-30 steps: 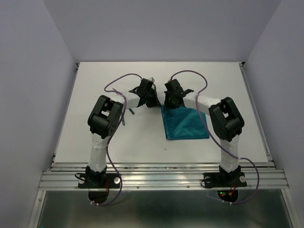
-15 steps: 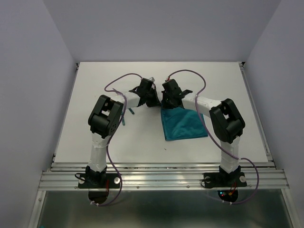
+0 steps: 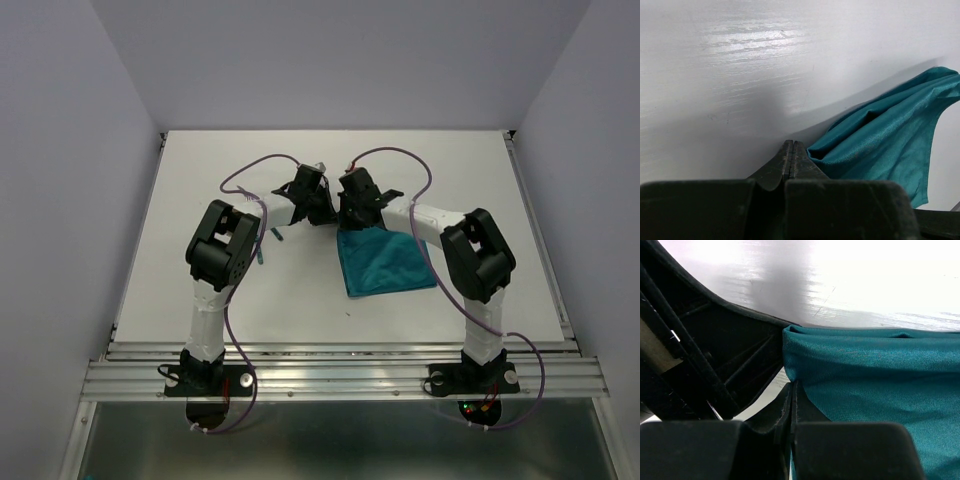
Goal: Fold the napkin into a case and place the utensils inside
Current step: Smooth out the lower triangle-folded napkin at the center of the board.
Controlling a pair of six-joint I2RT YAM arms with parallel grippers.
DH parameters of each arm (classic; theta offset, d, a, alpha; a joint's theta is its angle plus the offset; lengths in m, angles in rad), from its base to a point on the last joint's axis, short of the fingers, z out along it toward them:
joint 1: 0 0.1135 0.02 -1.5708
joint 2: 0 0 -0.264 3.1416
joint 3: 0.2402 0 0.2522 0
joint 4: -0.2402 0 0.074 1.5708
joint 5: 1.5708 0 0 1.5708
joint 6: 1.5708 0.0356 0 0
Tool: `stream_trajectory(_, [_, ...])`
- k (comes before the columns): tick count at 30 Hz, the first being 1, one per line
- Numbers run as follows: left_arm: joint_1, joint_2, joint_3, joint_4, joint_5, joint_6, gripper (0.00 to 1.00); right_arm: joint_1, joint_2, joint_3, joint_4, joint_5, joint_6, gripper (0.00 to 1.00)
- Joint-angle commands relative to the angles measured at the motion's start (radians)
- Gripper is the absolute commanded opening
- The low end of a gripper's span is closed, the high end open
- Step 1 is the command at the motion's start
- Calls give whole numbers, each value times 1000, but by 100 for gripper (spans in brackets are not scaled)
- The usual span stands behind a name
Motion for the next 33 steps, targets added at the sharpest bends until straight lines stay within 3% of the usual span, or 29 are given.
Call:
stream_trajectory(1, [16, -23, -26, -45, -72, 17, 0, 10, 13, 28, 42, 19, 8, 1])
stream_trajectory(12, [19, -141, -103, -70, -98, 19, 0, 10, 15, 39, 42, 41, 16, 1])
stream_trajectory(20, [18, -124, -153, 25, 24, -3, 0, 10, -3, 30, 42, 42, 16, 1])
stream_trajectory(33, [6, -73, -135, 28, 38, -7, 0, 10, -26, 23, 42, 47, 13, 1])
